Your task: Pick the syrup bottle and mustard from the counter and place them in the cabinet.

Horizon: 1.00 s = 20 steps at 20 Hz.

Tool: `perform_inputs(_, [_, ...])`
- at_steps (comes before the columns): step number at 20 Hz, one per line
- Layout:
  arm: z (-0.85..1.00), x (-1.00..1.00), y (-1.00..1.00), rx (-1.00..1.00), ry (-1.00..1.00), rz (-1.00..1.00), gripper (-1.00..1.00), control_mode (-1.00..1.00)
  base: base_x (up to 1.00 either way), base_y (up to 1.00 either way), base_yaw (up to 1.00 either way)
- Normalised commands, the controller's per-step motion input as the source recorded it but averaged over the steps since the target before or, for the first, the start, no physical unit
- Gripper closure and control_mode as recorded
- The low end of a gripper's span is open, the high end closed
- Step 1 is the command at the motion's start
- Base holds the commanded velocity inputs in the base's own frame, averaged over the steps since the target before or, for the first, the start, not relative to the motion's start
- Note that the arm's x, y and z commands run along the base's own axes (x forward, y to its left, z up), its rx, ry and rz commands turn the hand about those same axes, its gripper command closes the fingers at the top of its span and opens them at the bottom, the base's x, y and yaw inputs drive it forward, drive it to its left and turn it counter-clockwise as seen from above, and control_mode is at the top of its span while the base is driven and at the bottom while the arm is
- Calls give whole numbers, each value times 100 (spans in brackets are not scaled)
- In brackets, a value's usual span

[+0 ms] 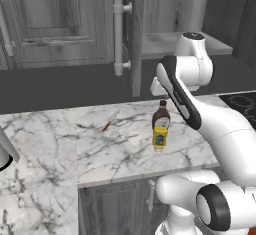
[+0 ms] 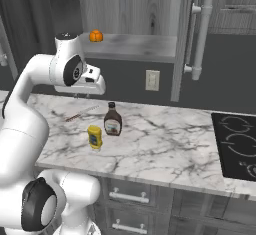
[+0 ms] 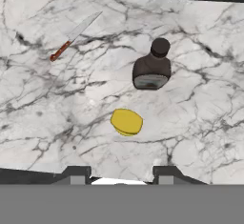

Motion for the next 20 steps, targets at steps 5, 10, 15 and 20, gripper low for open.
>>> perform_inputs(5, [-2, -6, 0, 0, 0, 0, -100, -100, 0, 0, 0])
perform_inputs(10, [-19, -9, 0, 0, 0, 1, -100, -100, 0, 0, 0])
perform_inputs(15, [-37, -26, -17, 6, 0, 5, -100, -100, 0, 0, 0])
perform_inputs(20, [-48, -37, -32, 13, 0, 7, -100, -100, 0, 0, 0])
